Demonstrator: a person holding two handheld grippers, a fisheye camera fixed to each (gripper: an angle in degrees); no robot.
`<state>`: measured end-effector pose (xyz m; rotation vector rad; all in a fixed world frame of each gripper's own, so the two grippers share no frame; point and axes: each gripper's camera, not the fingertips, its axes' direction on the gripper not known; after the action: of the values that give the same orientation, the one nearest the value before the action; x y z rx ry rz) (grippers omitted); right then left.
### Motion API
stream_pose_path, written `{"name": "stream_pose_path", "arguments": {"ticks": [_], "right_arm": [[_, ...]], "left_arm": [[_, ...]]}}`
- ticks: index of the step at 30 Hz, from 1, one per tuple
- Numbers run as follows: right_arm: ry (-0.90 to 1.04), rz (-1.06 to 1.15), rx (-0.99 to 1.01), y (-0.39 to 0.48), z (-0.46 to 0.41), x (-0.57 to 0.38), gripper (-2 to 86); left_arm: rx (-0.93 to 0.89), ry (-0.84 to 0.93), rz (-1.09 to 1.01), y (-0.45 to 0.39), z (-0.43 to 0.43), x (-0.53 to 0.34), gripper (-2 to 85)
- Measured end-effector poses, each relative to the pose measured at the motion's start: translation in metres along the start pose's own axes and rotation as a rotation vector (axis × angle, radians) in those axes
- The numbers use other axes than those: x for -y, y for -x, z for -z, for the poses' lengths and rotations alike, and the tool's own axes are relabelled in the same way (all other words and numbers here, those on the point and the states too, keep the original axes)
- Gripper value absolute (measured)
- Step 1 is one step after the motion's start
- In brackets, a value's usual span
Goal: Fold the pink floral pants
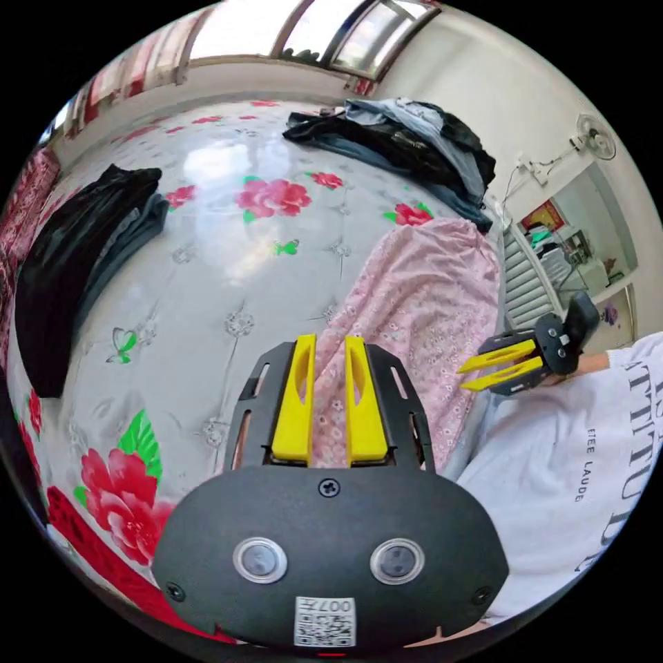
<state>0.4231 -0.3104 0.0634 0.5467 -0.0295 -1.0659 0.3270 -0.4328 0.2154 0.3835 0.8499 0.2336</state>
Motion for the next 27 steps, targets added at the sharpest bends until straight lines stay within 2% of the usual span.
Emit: {"name": "stream_pose_path", "arguments": {"ticks": [2,4,6,8,11,14,18,20,24,27], "right_arm": [[0.113,0.093,0.005,0.019,-0.022,0.007,5.9],[0.069,0.124,-0.058,0.036,-0.023,-0.006,6.0],[0.057,0.171,-0.131,0.052,-0.021,-0.032,6.1],[0.056,0.127,-0.084,0.052,-0.015,-0.046,6.1],[0.033,-0.071,0.14,0.028,0.004,-0.063,6.2],[-0.151,-0.442,0.324,-0.012,0.018,-0.096,6.4],[-0.42,-0.857,0.554,-0.032,-0.006,-0.139,6.2],[-0.505,-0.949,0.604,-0.028,-0.022,-0.142,6.1],[-0.598,-1.053,0.575,-0.009,-0.048,-0.131,5.2],[-0.689,-1.127,0.581,0.003,-0.06,-0.129,4.7]], "left_arm": [[0.05,0.106,0.002,-0.006,-0.033,0.017,6.6],[0.096,0.099,-0.002,-0.006,-0.046,0.024,6.0],[0.089,0.135,0.1,0.006,-0.054,0.037,5.6],[0.086,0.161,0.144,0.013,-0.057,0.047,6.4],[0.053,0.159,0.106,0.015,-0.058,0.066,6.7],[-0.048,0.168,-0.012,0.014,-0.068,0.09,7.8],[-0.227,0.304,-0.116,0.026,-0.1,0.125,11.2],[-0.284,0.338,-0.173,0.033,-0.107,0.141,11.6],[-0.534,0.485,-0.214,0.053,-0.135,0.18,12.3],[-0.628,0.584,-0.232,0.061,-0.158,0.204,10.3]]}}
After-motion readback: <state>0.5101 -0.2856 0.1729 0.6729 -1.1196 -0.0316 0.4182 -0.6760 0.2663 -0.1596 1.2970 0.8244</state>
